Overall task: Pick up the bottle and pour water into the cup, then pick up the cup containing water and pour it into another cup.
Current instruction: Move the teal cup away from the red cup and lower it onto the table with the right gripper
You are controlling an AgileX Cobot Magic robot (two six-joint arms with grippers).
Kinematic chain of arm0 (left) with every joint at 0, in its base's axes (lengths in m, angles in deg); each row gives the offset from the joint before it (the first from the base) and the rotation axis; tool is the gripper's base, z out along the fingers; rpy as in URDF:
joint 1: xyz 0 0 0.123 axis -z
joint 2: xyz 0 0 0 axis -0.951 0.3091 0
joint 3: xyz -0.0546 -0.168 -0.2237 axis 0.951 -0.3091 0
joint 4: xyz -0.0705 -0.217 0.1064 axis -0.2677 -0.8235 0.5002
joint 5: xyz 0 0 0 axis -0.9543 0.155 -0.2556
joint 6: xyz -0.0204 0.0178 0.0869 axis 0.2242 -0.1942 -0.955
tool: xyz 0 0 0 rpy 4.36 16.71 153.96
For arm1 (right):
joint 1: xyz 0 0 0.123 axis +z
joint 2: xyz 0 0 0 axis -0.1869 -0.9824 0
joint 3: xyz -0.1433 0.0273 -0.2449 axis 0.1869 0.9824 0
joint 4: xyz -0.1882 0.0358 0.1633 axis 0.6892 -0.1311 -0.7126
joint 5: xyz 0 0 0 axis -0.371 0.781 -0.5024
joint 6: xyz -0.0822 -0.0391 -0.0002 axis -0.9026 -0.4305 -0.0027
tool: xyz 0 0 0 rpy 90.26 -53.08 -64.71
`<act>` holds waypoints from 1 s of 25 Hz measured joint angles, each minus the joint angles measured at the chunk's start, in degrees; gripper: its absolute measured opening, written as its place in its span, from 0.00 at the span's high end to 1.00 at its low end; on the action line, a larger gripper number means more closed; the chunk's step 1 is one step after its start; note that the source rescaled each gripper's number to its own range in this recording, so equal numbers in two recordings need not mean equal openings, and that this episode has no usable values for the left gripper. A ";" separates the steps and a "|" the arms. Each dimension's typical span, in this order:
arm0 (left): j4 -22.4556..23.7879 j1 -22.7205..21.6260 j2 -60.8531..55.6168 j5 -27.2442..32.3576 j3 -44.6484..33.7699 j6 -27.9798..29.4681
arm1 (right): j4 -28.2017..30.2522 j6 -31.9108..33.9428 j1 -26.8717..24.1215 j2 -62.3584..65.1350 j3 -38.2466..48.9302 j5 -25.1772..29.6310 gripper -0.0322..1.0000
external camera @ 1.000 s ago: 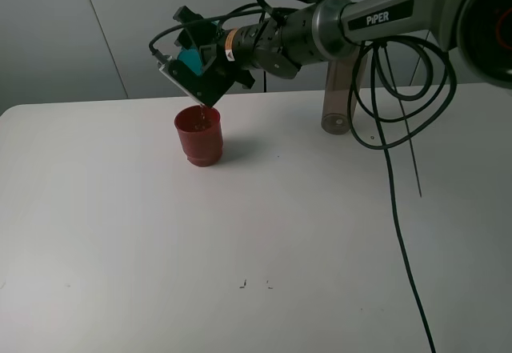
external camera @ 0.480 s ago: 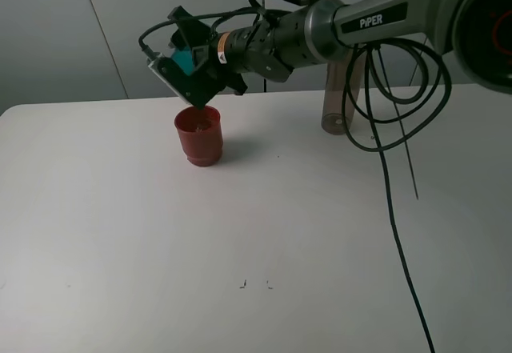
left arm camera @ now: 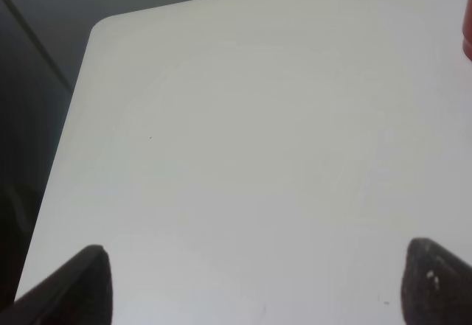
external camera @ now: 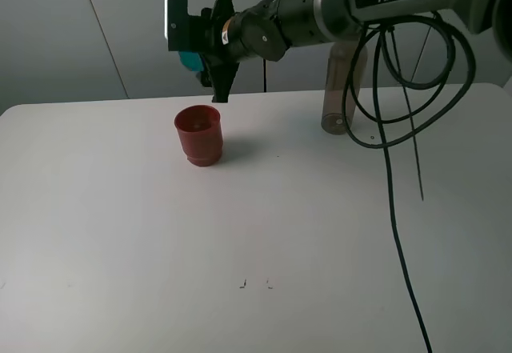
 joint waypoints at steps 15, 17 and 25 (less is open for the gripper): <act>0.00 0.00 0.00 0.00 0.00 0.00 | -5.47 29.22 0.09 12.27 6.35 7.87 0.84; 0.00 0.00 0.00 0.00 0.00 0.00 | -5.47 30.61 0.09 14.85 9.22 8.00 0.84; 0.21 0.00 0.00 0.00 0.00 0.00 | -9.44 37.02 -0.97 26.04 25.23 3.69 0.84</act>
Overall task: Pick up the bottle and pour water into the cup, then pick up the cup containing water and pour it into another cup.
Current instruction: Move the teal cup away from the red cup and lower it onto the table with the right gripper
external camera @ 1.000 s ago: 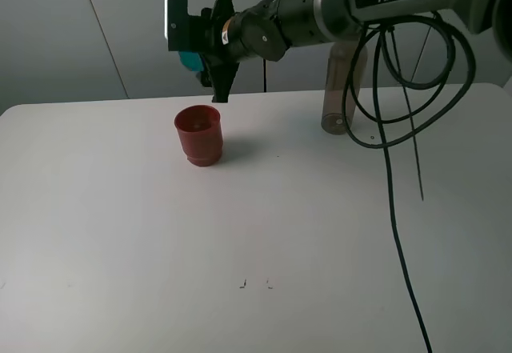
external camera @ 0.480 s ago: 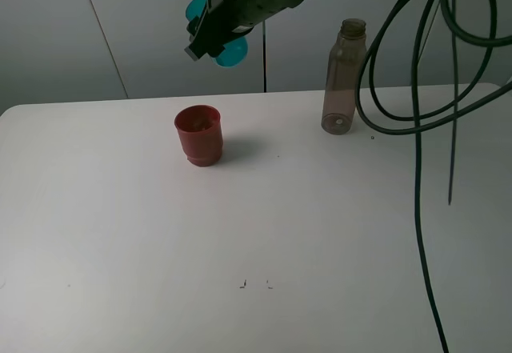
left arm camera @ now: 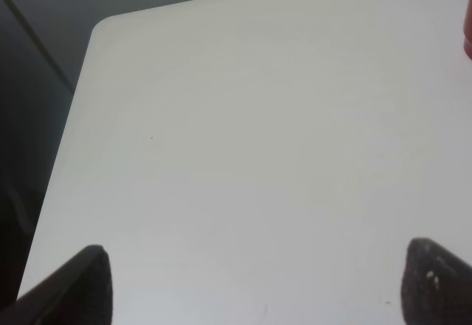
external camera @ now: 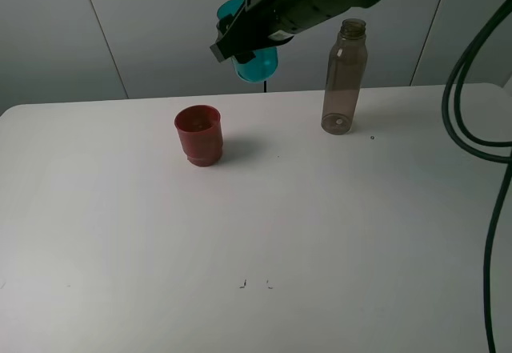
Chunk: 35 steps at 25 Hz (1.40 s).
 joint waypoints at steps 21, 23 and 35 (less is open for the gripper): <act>0.00 0.00 0.00 0.00 0.00 0.00 | -9.88 3.27 -13.30 -3.34 29.48 -34.11 0.84; 0.00 0.00 0.00 0.00 0.00 0.00 | -9.88 4.43 -13.30 -5.28 30.33 -39.57 0.84; 0.00 0.00 0.00 0.00 0.00 0.00 | -9.67 6.56 -14.60 -16.18 30.95 -51.33 0.84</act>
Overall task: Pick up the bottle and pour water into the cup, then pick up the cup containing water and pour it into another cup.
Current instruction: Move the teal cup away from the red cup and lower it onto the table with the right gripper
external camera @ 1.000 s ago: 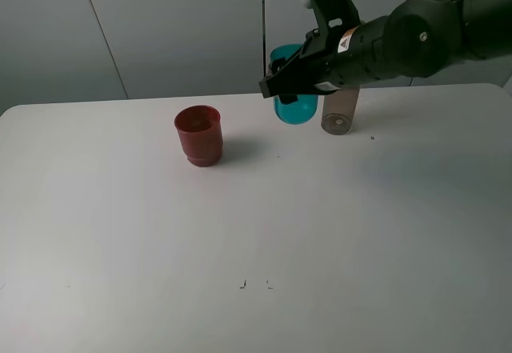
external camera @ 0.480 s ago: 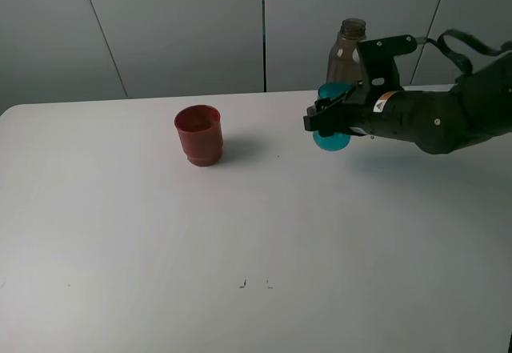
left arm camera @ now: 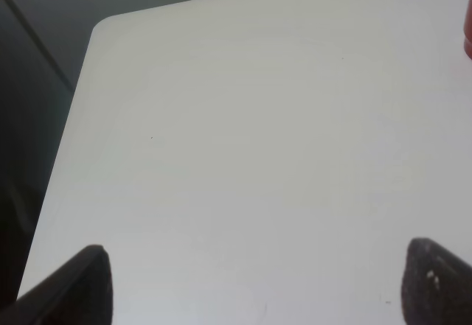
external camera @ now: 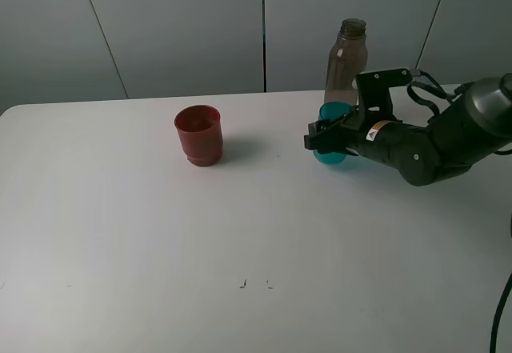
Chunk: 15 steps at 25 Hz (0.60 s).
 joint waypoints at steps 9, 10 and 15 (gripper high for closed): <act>0.11 0.00 0.00 0.00 0.00 0.00 | -0.13 0.81 0.00 -2.22 0.00 -2.36 0.84; 0.11 0.00 0.00 0.00 0.00 0.00 | -0.13 1.24 0.00 -2.35 0.00 -2.59 0.84; 0.11 0.00 0.00 0.00 0.00 0.00 | -0.13 2.15 0.00 -2.35 0.00 -2.71 0.84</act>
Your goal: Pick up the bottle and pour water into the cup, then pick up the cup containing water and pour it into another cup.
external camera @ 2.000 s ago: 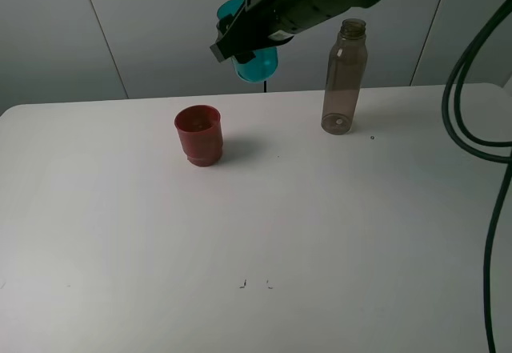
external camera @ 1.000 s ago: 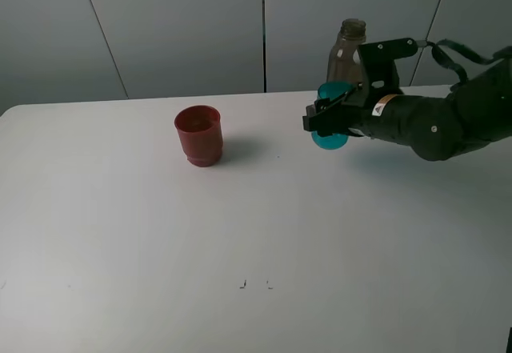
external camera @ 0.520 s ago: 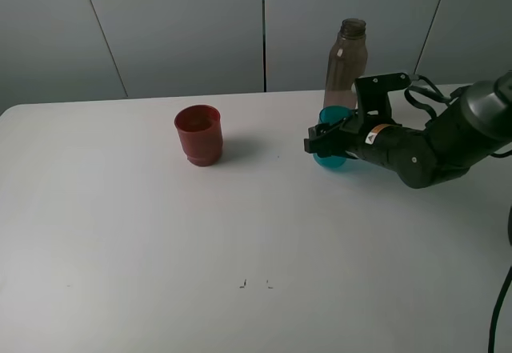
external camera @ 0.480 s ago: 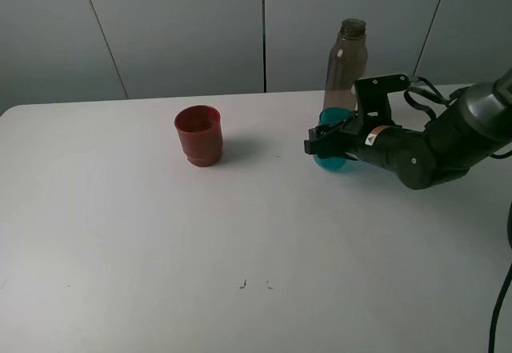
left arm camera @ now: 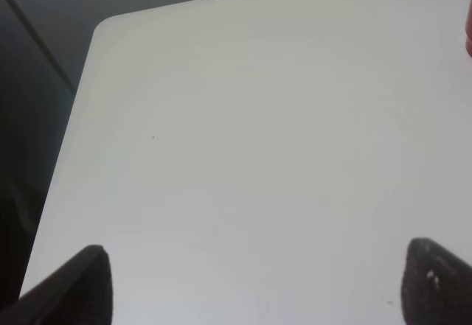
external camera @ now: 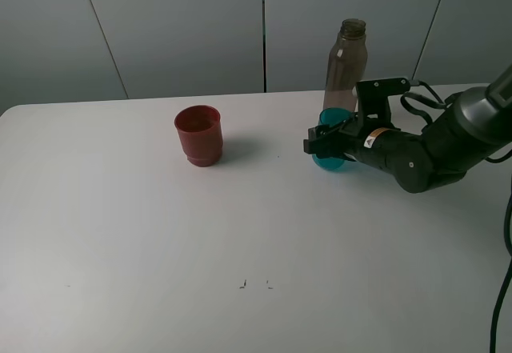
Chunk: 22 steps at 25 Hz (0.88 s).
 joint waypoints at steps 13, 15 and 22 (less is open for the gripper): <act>0.00 0.00 0.00 0.00 0.00 0.00 | 1.55 5.12 0.00 2.06 0.36 5.24 0.01; 0.00 0.00 0.00 0.00 0.00 0.15 | 3.05 5.12 0.00 4.13 0.95 8.15 0.01; 0.00 0.00 0.00 0.00 0.00 0.26 | 6.93 4.81 0.00 15.86 4.80 22.17 0.01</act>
